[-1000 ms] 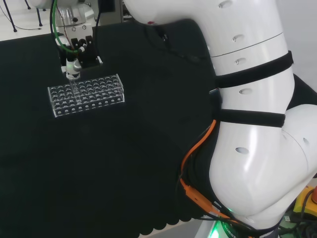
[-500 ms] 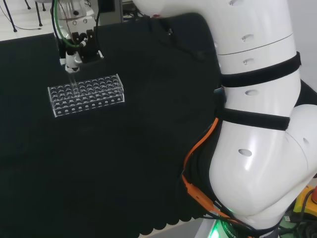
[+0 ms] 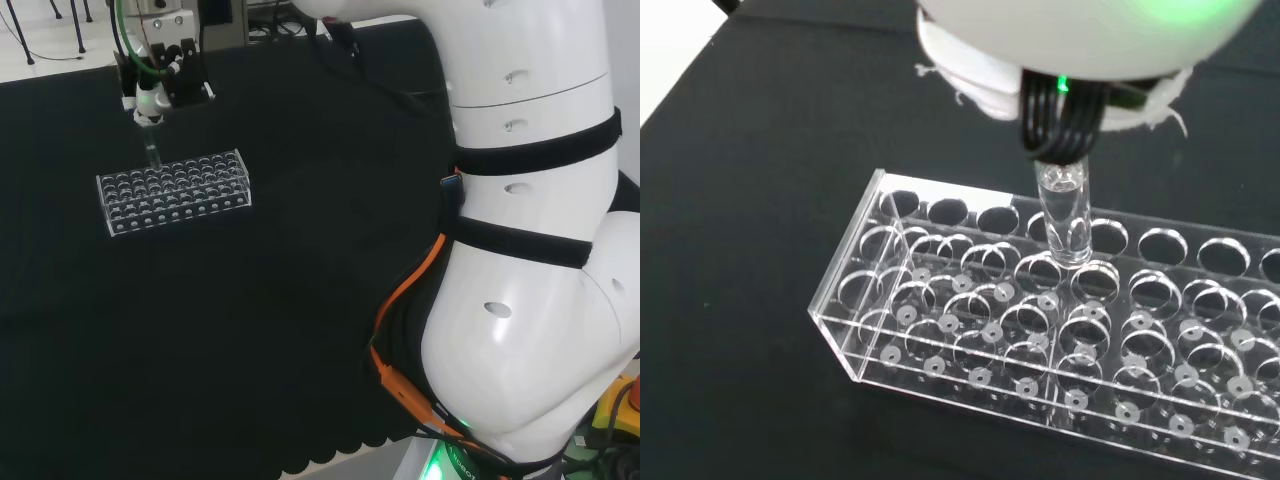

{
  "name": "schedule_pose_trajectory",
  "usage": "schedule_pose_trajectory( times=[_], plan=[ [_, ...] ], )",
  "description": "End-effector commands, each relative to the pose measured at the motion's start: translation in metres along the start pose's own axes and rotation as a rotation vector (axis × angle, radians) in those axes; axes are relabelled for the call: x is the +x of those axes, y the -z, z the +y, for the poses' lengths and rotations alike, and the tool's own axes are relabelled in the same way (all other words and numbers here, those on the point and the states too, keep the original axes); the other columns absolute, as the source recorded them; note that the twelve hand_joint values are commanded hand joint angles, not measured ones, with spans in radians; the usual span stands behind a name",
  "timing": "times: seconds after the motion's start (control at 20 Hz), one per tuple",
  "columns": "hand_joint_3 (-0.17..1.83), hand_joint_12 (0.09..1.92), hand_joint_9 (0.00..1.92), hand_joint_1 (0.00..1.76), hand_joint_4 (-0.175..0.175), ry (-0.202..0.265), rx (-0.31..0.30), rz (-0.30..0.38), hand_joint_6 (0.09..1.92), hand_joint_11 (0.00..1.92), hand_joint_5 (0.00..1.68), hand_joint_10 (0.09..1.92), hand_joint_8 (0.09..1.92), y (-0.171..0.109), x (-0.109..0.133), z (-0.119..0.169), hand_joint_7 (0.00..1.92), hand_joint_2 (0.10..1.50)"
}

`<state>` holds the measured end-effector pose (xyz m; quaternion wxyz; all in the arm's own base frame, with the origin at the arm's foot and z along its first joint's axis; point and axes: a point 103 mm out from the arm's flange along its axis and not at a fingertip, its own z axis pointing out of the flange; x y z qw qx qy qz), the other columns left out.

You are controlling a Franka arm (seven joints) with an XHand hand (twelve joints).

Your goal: Pick up the test tube.

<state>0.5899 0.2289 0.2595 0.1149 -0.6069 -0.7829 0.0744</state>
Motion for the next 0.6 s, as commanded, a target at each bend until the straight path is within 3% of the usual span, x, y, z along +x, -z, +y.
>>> schedule_pose_trajectory(
  times=[0.05, 0.4, 0.6],
  plan=[
    [0.71, 1.23, 1.32, 1.44, -0.175, 0.017, -0.032, 0.032, 0.26, 1.11, 1.36, 0.59, 0.71, 0.025, -0.007, -0.017, 1.43, 0.58],
    [0.72, 1.23, 1.32, 1.44, -0.175, 0.062, -0.078, 0.045, 0.25, 1.11, 1.37, 0.59, 0.70, 0.052, -0.005, -0.043, 1.44, 0.57],
    [0.72, 1.23, 1.32, 1.44, -0.175, 0.061, -0.088, 0.050, 0.25, 1.11, 1.37, 0.59, 0.70, 0.060, -0.007, -0.049, 1.44, 0.57]
  ],
)
